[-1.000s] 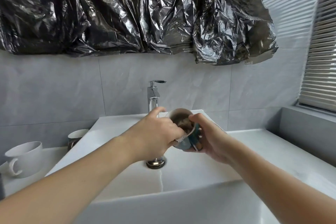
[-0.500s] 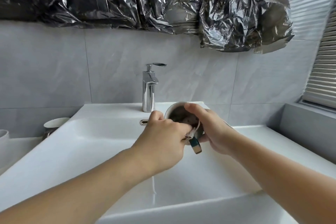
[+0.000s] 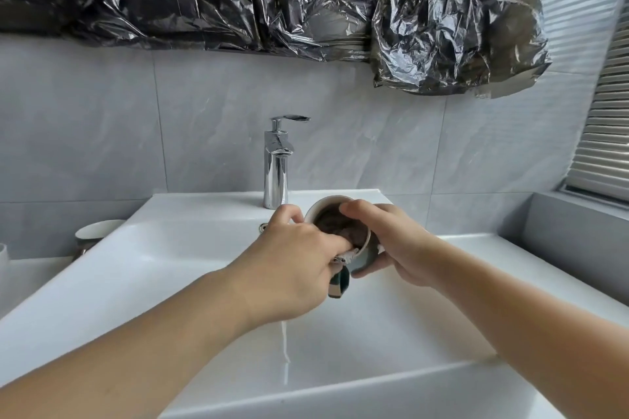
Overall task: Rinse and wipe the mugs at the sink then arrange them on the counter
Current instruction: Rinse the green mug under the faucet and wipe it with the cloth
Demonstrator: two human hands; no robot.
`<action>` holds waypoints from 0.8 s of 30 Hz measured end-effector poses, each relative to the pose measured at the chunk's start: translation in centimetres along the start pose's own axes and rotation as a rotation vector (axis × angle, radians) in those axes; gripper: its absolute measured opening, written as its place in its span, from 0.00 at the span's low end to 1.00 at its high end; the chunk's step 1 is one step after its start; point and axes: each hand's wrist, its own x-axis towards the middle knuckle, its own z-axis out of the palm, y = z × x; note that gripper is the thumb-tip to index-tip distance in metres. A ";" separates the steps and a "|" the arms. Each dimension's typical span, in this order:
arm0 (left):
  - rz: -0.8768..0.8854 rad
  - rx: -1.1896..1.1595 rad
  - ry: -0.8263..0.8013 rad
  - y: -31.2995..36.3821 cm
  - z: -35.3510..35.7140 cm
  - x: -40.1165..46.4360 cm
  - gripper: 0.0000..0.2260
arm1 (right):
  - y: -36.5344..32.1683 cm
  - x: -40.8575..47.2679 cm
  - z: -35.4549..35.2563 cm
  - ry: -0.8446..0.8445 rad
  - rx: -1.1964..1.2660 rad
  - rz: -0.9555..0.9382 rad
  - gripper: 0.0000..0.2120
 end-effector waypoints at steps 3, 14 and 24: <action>-0.069 0.098 0.134 2.0 0.6 0.4 0.07 | 0.4 0.1 0.3 0.026 0.065 -0.005 0.23; 0.329 0.354 0.036 -0.6 -0.3 -1.0 0.06 | 0.4 -0.4 -1.0 -0.190 -0.023 0.195 0.21; 0.115 0.369 -0.035 0.2 -0.2 0.4 0.11 | -0.3 -0.6 0.4 0.050 -0.051 0.009 0.17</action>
